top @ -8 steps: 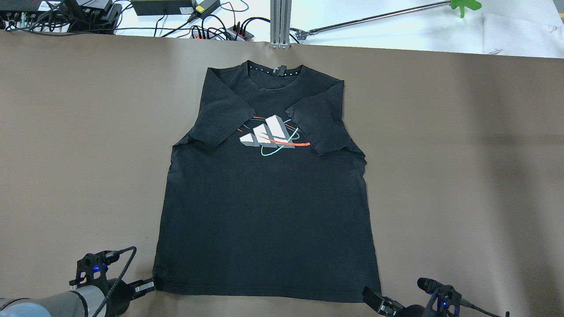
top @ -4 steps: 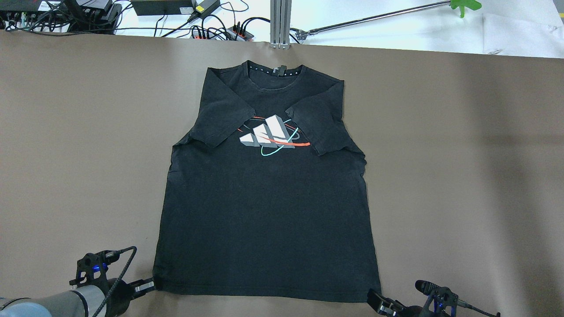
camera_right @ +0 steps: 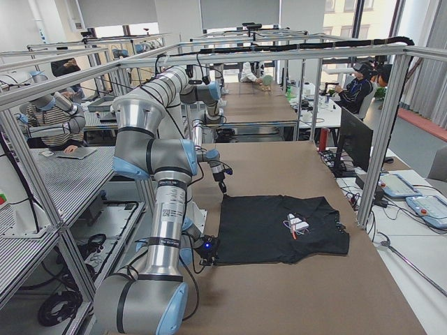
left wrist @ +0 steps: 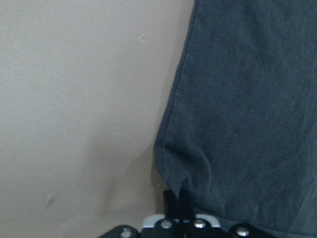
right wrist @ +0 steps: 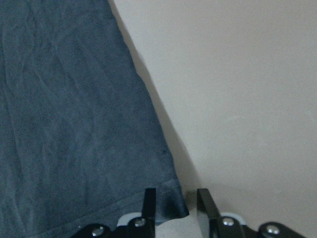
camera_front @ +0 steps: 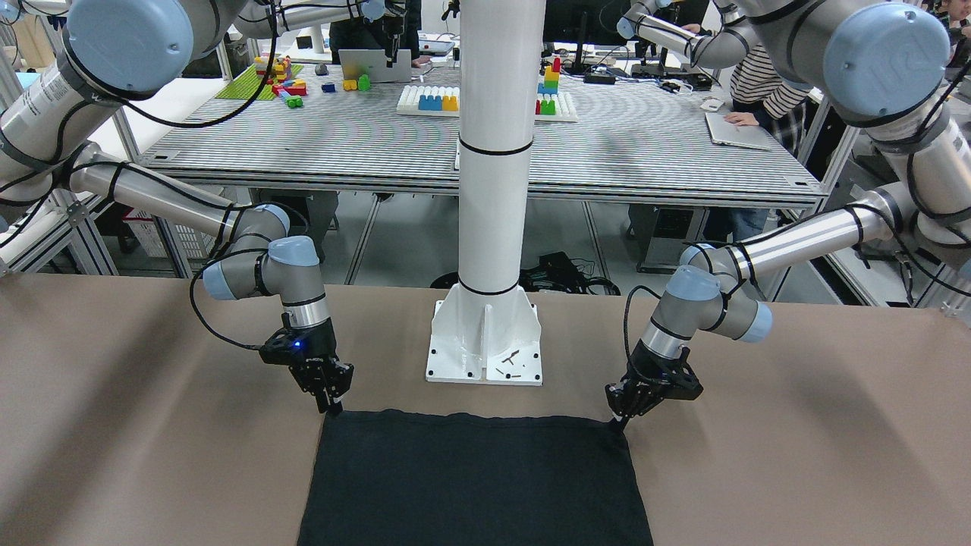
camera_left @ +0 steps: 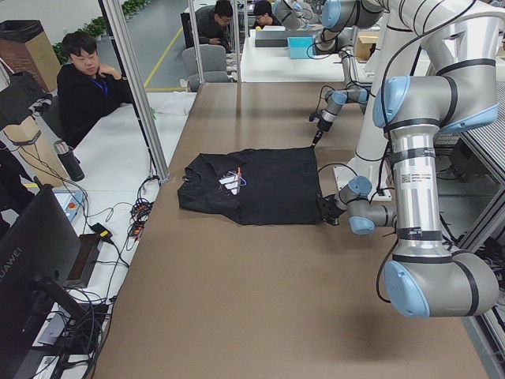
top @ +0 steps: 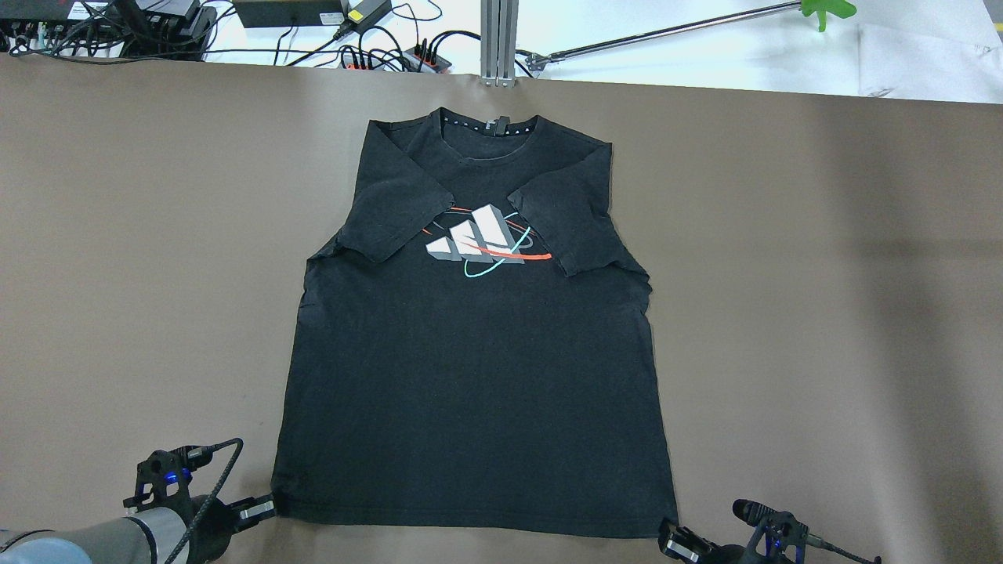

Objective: Fold clothes
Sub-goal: 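Grasp both hem corners with the left and right grippers and lift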

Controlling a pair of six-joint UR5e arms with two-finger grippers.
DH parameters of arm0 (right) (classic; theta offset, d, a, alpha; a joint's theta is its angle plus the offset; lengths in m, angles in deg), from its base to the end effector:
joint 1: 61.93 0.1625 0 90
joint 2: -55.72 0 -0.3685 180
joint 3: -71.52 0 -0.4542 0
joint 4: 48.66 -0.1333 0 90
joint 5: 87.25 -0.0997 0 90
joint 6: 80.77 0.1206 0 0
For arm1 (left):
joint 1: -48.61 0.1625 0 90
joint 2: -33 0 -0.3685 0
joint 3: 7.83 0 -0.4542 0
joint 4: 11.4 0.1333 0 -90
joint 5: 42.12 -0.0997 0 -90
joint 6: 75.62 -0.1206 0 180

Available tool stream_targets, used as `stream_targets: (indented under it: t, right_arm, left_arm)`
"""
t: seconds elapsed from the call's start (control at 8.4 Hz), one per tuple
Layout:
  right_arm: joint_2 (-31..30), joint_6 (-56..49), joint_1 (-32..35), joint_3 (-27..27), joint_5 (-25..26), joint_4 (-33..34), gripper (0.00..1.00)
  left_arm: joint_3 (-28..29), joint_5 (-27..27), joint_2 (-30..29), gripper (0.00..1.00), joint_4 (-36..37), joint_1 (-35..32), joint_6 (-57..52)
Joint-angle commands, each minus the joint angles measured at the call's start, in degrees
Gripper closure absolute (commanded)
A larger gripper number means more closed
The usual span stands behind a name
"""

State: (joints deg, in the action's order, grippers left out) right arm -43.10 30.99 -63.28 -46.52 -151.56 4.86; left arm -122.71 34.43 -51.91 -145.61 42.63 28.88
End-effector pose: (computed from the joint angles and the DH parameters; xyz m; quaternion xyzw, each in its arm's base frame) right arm -0.5226 -0.1733 0.3560 0.1013 -0.4856 0.2549 0.8300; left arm 0.5240 -0.2171 0.3376 0.0599 0.5322 -0.2108 0.8178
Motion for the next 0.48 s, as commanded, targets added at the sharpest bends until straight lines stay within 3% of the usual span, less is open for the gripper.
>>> stream_targets:
  t: [0.0, 0.12, 0.36]
  right_arm:
    - [0.82, -0.05, 0.03, 0.62, 0.15, 0.00, 0.76]
    - [0.91, -0.05, 0.03, 0.62, 0.15, 0.00, 0.94]
    - [1.00, -0.57, 0.56, 0.27, 0.06, 0.17, 1.00]
  left_arm:
    - [-0.08, 0.00, 0.00, 1.00, 0.00, -0.08, 0.00]
    - [-0.17, 0.00, 0.00, 1.00, 0.00, -0.08, 0.00]
    - [-0.69, 0.09, 0.00, 1.00, 0.00, -0.35, 0.00]
